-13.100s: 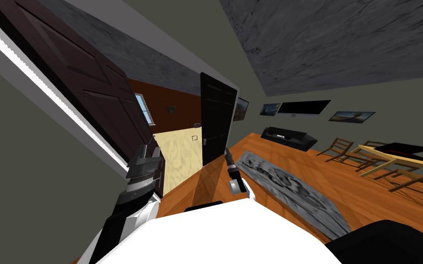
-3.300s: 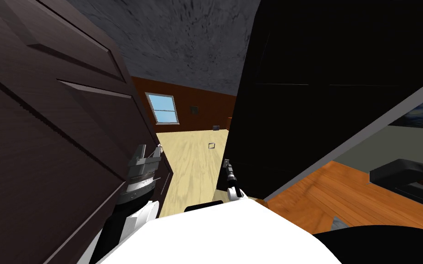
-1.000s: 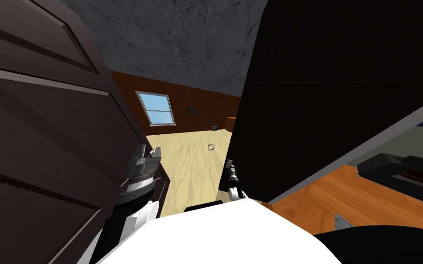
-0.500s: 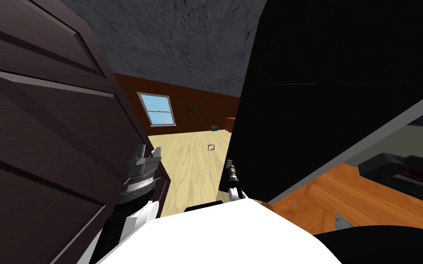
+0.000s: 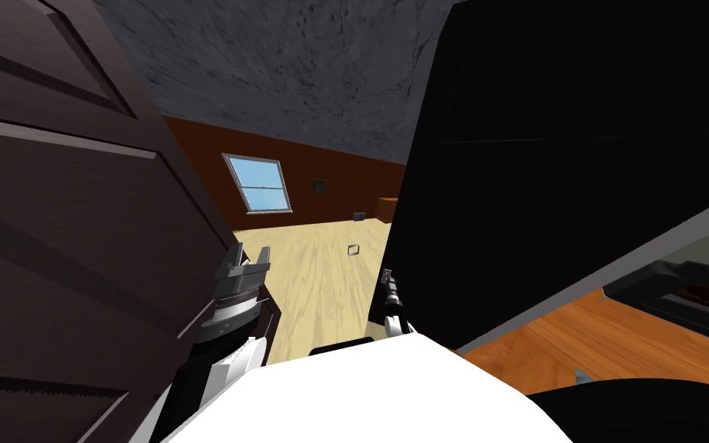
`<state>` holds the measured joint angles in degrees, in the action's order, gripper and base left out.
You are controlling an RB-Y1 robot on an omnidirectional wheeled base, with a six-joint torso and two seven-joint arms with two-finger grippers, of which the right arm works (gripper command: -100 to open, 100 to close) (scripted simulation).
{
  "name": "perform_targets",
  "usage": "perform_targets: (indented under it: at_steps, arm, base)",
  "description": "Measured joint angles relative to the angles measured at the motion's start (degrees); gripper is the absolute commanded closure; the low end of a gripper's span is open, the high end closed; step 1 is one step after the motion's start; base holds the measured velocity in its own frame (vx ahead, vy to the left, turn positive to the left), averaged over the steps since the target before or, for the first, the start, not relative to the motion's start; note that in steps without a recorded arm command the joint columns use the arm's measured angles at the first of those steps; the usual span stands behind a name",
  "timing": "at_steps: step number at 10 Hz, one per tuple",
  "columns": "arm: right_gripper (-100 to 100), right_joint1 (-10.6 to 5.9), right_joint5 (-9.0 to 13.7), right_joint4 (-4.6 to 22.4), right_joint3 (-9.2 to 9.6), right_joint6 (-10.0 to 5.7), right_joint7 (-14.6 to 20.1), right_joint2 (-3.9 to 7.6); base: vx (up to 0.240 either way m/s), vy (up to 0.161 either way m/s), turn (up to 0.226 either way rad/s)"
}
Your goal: Push the door open
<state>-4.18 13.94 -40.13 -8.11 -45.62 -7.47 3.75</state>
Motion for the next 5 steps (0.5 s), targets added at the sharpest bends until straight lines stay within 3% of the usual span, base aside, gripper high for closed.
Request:
perform_targets:
  at_steps: [5]
  arm:
    - [100, -1.52, 1.6, 2.5, -2.61, -1.30, -0.5, 0.99]
  base:
    - [0.188, 0.005, -0.042]
